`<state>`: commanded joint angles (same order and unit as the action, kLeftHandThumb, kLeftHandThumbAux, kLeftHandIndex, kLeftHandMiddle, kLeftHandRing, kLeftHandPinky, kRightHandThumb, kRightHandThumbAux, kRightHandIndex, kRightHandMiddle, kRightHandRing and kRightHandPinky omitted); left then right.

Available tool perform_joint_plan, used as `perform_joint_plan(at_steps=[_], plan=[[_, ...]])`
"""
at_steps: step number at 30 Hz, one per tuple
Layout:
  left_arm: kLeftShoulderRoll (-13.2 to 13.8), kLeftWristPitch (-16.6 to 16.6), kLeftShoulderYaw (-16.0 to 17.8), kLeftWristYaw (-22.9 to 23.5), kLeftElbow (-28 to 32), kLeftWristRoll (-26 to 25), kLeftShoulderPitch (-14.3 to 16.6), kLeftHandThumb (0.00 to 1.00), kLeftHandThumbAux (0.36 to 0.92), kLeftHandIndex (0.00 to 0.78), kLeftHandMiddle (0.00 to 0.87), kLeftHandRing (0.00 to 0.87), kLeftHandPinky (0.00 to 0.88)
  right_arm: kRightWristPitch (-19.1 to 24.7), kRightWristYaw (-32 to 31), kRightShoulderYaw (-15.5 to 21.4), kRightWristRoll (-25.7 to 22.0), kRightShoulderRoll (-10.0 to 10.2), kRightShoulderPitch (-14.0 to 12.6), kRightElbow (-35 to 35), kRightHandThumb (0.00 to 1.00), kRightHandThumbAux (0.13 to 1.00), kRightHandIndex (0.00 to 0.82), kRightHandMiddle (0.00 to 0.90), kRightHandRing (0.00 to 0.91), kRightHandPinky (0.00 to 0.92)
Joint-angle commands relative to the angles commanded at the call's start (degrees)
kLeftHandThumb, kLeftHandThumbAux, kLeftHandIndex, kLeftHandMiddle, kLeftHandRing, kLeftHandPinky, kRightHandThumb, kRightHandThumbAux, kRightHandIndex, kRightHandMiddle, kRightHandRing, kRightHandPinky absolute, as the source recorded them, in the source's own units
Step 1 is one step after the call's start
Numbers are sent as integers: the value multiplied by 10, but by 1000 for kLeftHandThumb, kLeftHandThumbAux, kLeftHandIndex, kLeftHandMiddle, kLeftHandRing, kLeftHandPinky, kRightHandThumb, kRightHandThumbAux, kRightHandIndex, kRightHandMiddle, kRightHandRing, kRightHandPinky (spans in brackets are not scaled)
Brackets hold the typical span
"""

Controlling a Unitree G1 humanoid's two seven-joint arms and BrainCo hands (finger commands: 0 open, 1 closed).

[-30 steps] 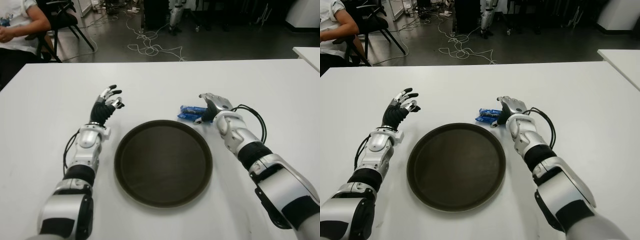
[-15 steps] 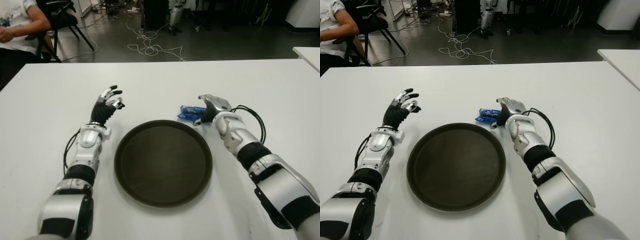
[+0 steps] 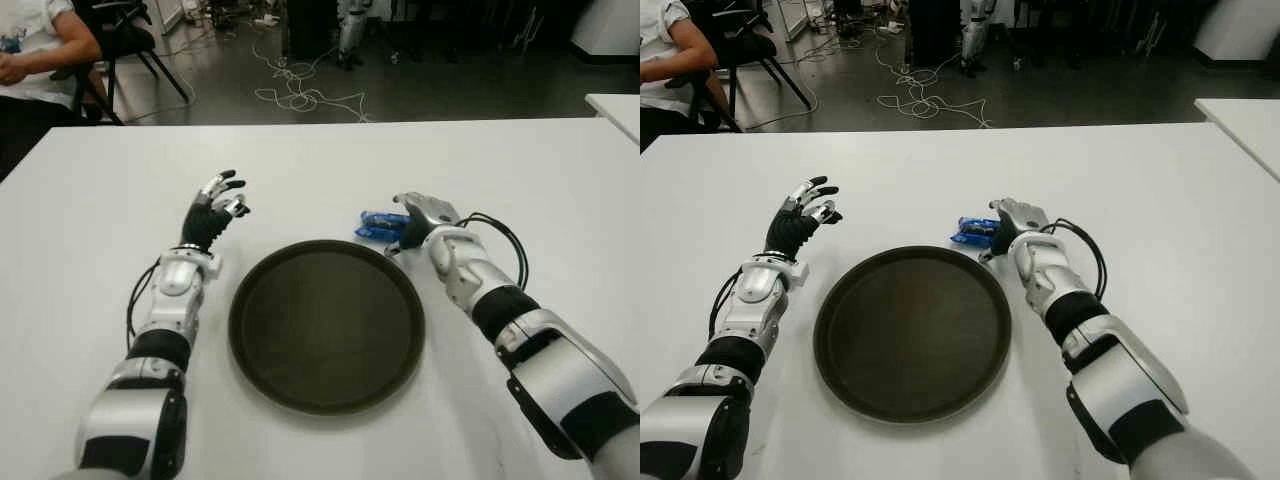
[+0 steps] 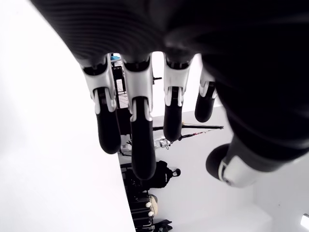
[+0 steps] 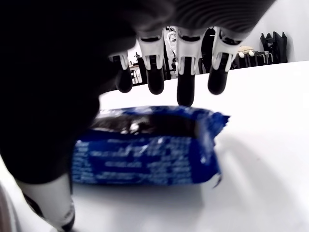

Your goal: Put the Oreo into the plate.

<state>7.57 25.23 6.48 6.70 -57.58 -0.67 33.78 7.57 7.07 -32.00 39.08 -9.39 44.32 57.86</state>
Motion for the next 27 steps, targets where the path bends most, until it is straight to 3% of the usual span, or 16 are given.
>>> perform_joint_plan(at_steps=[11,18,27], plan=[[0,-9,-5,-13,6,8,-1,1000,646,146,232,454,339,-3,1,-1,-4,11,-3,18,0,756,143,152,169,182],[0,-11,-5,-7,7,3,-1,1000,646,152,223,456,367,-3,-1,2,-6,14,-3,23,0,750,134,149,153,139],[0,-13,-4,-9,6,1,-1,1000,646,151,226,455,335,-28,14,0,-2,12,3,52,0,781,188,182,191,208]])
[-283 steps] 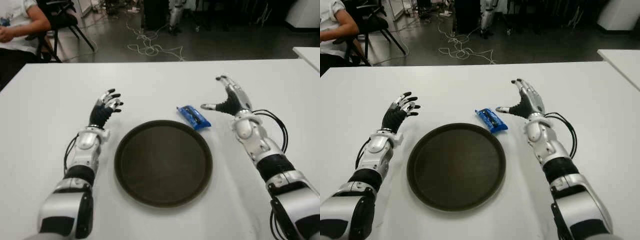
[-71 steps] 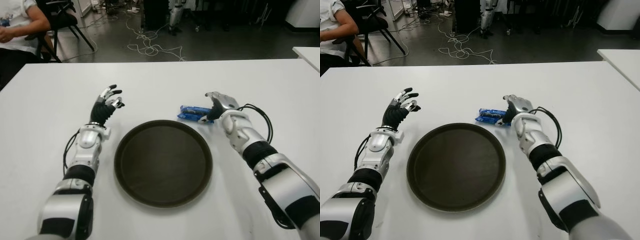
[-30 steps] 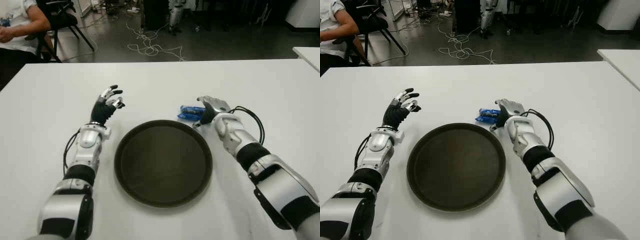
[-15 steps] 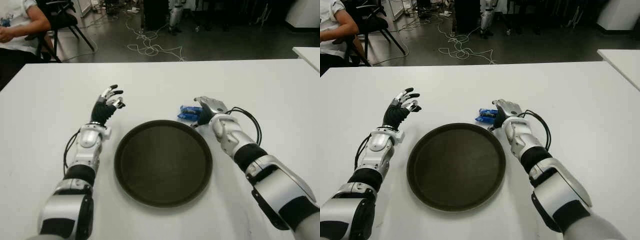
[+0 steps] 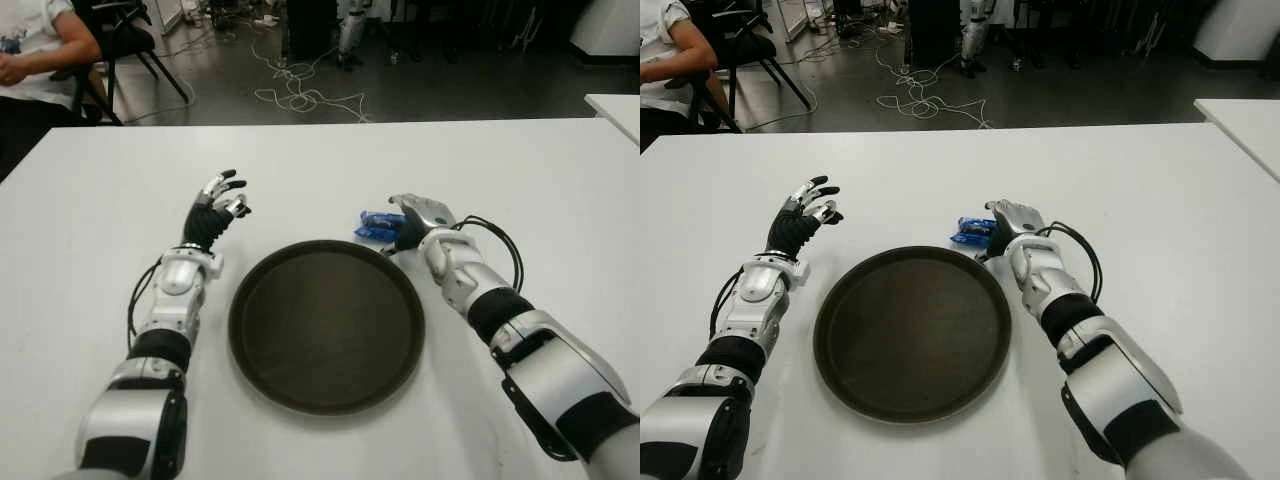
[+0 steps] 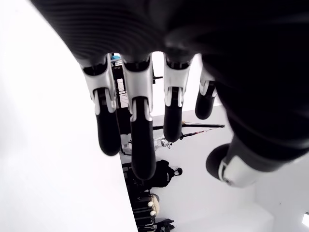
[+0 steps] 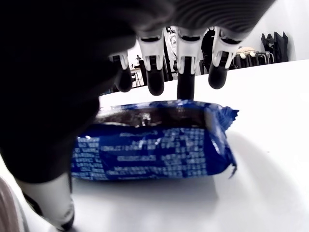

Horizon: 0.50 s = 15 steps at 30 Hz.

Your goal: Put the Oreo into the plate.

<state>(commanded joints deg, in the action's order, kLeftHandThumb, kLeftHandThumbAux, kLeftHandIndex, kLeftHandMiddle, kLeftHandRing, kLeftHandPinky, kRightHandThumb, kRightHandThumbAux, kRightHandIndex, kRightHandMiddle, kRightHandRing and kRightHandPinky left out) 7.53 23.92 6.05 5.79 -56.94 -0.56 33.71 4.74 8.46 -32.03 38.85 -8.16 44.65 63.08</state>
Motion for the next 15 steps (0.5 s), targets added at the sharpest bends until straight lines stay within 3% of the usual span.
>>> perform_joint_plan(at_steps=[15], plan=[[2,0,-2,4,0,1,-1,1000,646,157,229,455,340,-28,31,-1,3,-5,10,32,0,776,265,257,268,268]])
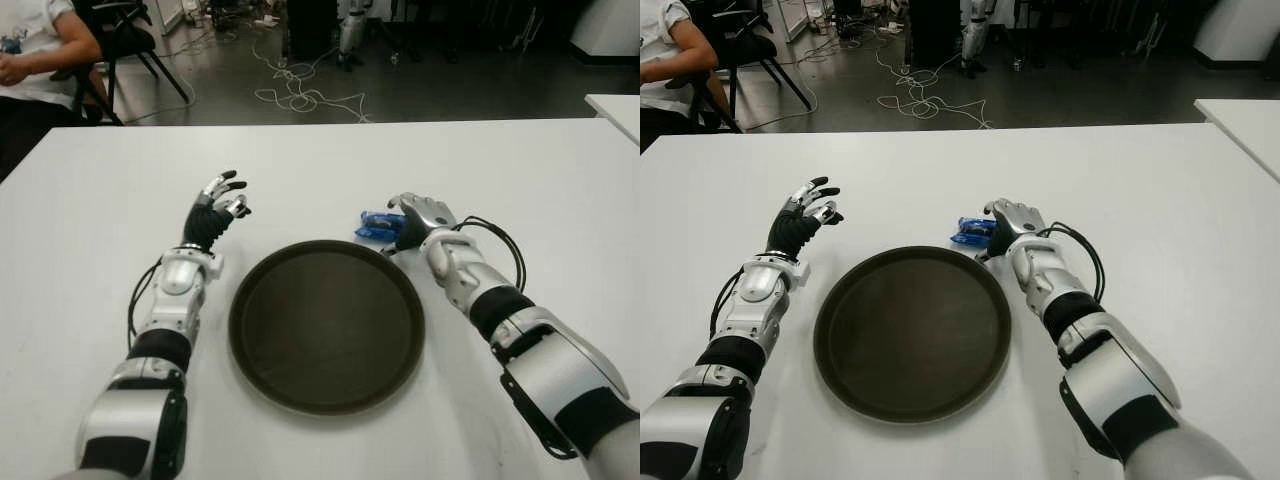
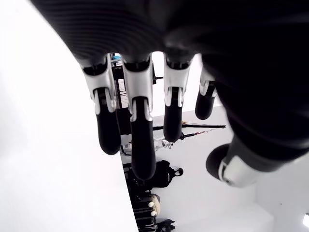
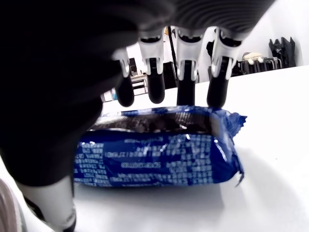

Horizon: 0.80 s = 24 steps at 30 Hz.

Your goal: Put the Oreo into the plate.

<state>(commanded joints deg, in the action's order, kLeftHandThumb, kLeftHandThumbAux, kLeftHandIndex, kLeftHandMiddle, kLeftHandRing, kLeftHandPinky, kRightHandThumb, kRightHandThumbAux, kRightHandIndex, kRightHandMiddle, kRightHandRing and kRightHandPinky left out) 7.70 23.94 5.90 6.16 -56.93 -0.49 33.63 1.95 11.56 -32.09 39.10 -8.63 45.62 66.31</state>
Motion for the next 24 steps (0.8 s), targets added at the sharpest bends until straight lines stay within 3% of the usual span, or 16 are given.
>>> perform_joint_plan(at_steps=[13,17,24], plan=[[0,3,0,1,-1,-2,-1,1000,646,137,227,456,370,2,6,-13,8,-5,5,5,0,759,260,256,283,314],[0,3,0,0,-2,-1,0,1000,646,137,231,453,374,0,2,-15,7,-8,5,3,0,758,293,278,309,341],[-2,3,1,-2,3,-3,-2,1000,647,148,226,452,361,5,-9,-20,7,-8,6,3,0,752,256,266,301,324]])
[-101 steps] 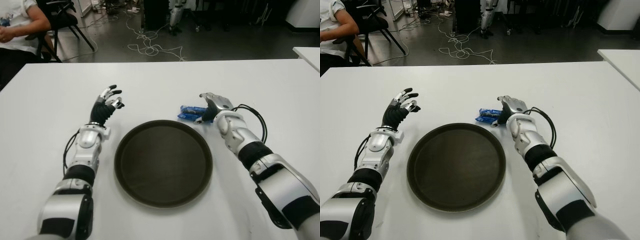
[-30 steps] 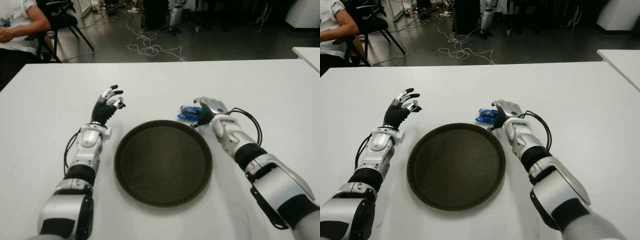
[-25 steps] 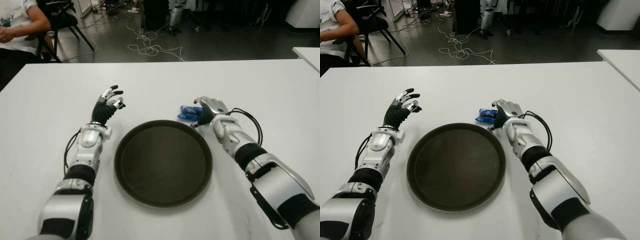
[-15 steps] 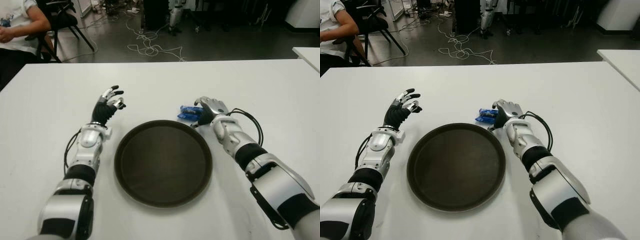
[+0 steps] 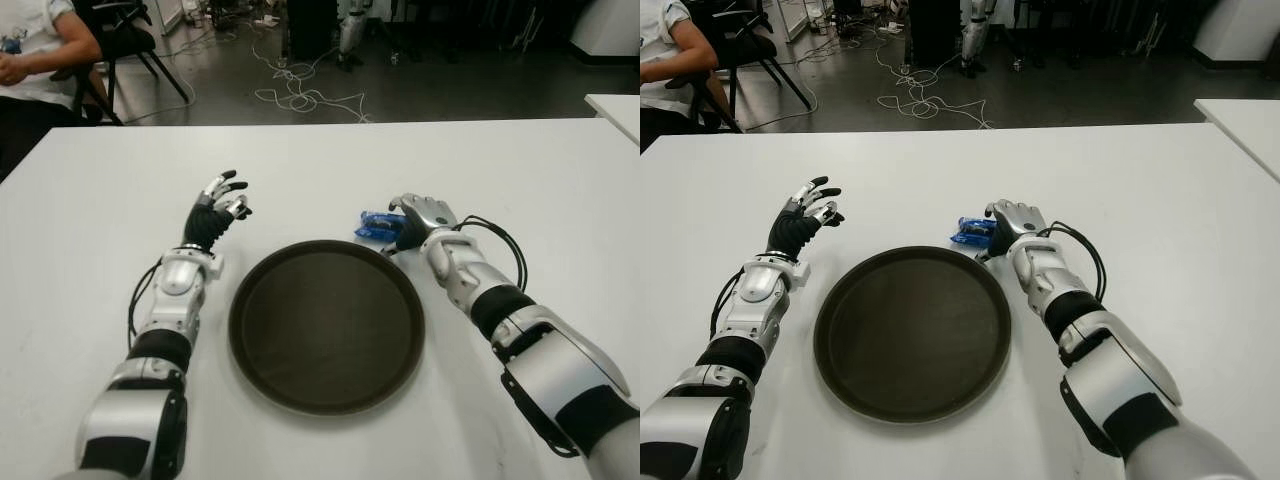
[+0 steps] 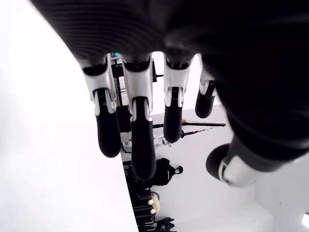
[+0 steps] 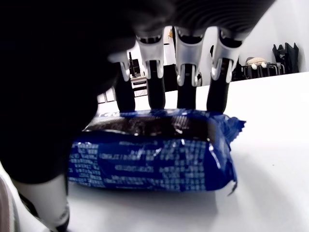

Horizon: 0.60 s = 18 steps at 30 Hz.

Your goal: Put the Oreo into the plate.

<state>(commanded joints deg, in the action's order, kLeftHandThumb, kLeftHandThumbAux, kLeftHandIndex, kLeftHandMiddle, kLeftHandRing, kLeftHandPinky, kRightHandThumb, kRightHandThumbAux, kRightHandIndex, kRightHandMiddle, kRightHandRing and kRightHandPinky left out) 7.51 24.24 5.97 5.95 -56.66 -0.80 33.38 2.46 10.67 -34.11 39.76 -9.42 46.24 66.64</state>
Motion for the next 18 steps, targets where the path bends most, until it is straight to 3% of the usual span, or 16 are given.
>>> perform_joint_plan(at_steps=[6,15,18], plan=[[0,0,1,3,4,-2,-2,1000,646,146,224,452,347,7,-10,0,-2,1,0,-2,0,748,259,275,309,328],[2,-4,-1,3,9,0,-5,1000,646,148,237,453,355,5,-17,3,-5,1,-1,-4,0,772,333,326,369,373],[1,-4,-1,0,9,1,-5,1000,646,145,233,452,354,3,-17,2,-5,1,-1,0,0,763,315,318,362,360]])
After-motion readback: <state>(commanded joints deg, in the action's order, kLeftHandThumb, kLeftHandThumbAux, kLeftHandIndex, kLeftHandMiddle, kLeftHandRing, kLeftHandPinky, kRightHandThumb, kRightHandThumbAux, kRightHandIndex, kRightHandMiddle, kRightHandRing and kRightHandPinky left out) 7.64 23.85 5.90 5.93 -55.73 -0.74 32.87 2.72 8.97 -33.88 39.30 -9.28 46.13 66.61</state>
